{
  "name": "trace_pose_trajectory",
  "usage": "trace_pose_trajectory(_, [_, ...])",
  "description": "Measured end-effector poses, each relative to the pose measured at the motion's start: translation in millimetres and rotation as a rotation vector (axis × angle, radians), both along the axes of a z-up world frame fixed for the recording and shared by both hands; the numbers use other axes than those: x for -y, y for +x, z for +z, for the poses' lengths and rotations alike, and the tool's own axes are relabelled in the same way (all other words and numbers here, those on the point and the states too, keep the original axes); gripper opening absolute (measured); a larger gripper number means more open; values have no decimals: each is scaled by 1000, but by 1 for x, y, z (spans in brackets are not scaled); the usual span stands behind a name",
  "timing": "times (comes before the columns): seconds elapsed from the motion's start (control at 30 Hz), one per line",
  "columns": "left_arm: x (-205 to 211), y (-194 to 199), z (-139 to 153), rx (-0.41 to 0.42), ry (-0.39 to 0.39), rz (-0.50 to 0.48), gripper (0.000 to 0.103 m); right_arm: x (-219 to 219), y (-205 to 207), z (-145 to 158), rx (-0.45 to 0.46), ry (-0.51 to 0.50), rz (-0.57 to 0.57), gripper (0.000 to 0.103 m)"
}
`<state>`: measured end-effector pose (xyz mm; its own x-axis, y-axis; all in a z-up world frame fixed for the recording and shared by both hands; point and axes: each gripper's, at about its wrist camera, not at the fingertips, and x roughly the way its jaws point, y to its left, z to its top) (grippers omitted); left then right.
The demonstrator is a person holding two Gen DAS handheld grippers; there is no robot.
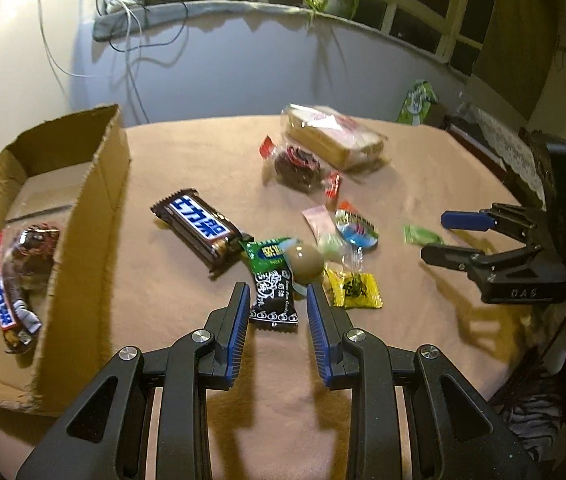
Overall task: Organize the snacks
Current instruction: 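Move both open grippers back over the remaining snacks, then grasp the green candy packet with the right gripper while the left gripper grasps the black-and-white candy packet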
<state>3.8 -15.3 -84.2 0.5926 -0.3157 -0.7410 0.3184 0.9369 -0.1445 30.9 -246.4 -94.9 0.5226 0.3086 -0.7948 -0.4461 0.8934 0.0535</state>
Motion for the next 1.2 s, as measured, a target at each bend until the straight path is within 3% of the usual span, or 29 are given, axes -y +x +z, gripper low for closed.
trace_pose_trajectory(0.47, [9,13,-16,-36,77,9,28,-7,9,-9,-12,-48,21,70])
trace_pose_trajectory(0.9, [12,10,-15,-12,99,2,26,-8,6,-6,-5,-24,40,24])
trace_pose_trajectory(1.2, [6,5,-5,14,64,20,25,-5,7,-2,-1,2,14,22])
